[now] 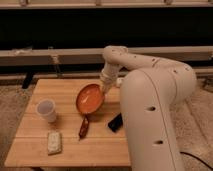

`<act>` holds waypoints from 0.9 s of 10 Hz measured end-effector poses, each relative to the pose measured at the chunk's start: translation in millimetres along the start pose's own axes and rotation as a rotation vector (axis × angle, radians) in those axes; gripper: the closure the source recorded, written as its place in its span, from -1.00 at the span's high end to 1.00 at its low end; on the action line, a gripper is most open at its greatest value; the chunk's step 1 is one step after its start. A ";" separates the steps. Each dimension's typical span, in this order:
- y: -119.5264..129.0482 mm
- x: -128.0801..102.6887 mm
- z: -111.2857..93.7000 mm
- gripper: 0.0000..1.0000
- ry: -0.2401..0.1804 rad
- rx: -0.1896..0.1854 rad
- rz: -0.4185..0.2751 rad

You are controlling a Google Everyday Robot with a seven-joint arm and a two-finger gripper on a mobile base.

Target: Pick up the ceramic bowl

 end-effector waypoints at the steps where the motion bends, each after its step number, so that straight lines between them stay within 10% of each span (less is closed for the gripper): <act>1: 0.6 -0.1 -1.0 -0.79 0.000 -0.001 -0.005; 9: 10.6 -2.8 -13.3 -0.79 -0.008 -0.024 -0.057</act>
